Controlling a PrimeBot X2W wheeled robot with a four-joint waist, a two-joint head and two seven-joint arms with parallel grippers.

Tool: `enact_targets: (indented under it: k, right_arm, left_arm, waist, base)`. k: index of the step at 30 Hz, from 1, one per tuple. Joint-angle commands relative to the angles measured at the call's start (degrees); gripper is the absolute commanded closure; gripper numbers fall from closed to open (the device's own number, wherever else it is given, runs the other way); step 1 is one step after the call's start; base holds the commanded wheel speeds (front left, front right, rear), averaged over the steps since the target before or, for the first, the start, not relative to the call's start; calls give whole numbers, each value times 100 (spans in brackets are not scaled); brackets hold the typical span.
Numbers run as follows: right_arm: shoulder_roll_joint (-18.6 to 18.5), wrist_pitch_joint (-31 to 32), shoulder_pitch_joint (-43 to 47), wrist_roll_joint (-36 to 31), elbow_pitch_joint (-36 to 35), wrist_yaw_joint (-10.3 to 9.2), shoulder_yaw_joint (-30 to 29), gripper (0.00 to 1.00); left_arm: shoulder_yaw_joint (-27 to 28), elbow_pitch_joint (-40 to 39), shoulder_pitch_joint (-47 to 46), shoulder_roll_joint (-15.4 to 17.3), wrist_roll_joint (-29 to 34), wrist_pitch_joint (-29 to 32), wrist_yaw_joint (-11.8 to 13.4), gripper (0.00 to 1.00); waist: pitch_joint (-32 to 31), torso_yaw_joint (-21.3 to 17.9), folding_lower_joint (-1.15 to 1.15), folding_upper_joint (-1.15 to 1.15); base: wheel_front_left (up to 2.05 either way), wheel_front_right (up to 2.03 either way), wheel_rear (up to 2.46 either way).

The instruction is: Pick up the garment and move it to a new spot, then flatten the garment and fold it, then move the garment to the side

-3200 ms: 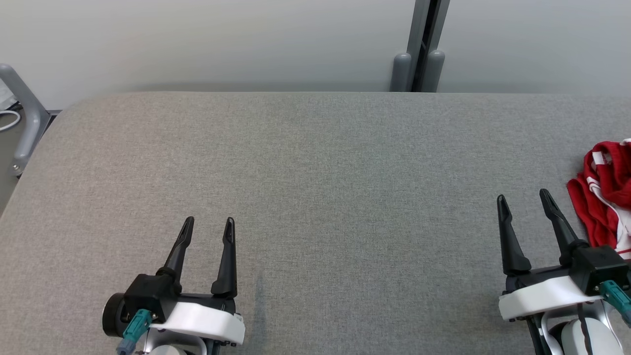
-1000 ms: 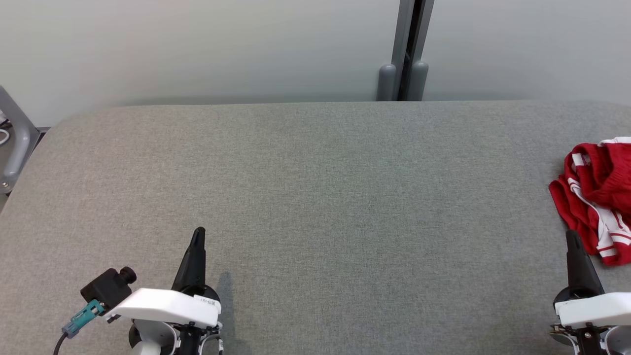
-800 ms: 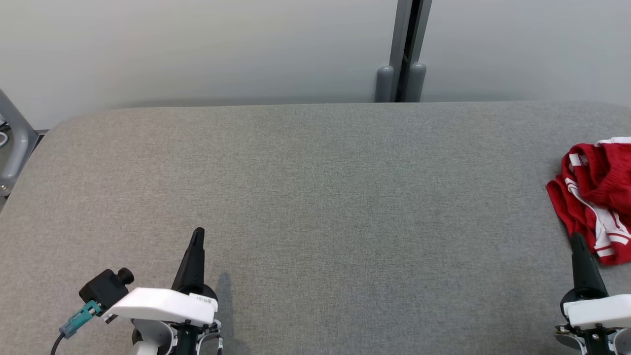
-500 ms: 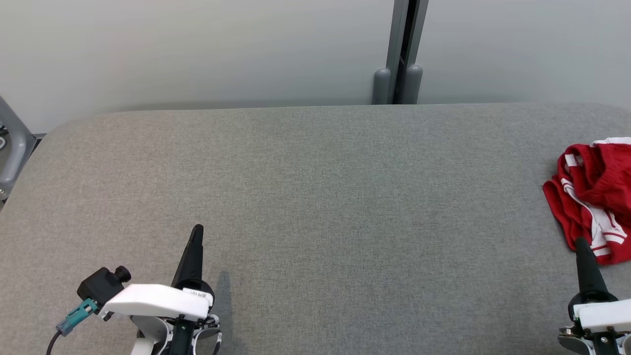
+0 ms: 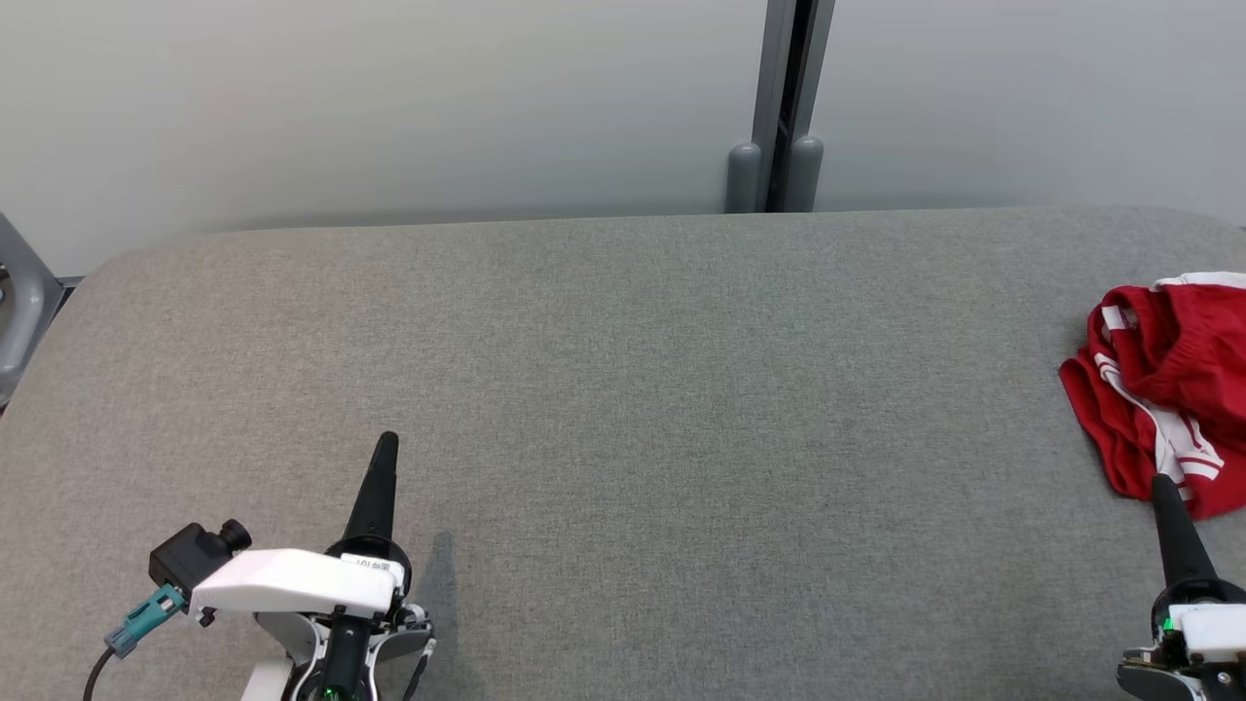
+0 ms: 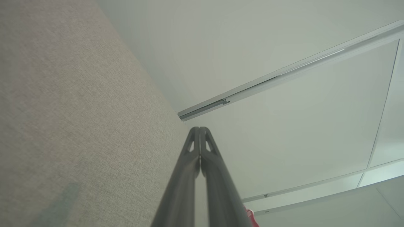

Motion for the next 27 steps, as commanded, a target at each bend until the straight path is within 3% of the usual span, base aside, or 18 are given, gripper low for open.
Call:
enact_targets:
  k: [1,27]
  right_arm:
    - [-69,58,13,173,-83,1,-62,100]
    - [-90,412,153,1542,-154,1,-293,100]
  left_arm:
    - [38,-12,-171,44,-148,33,-54,100]
    - [123,120,-319,46,-1282,292,-214,100]
  waist:
    - [-8,-8,0,0]
    - [-122,-122,0,0]
  base:
    - [0,0,0]
    - [0,0,0]
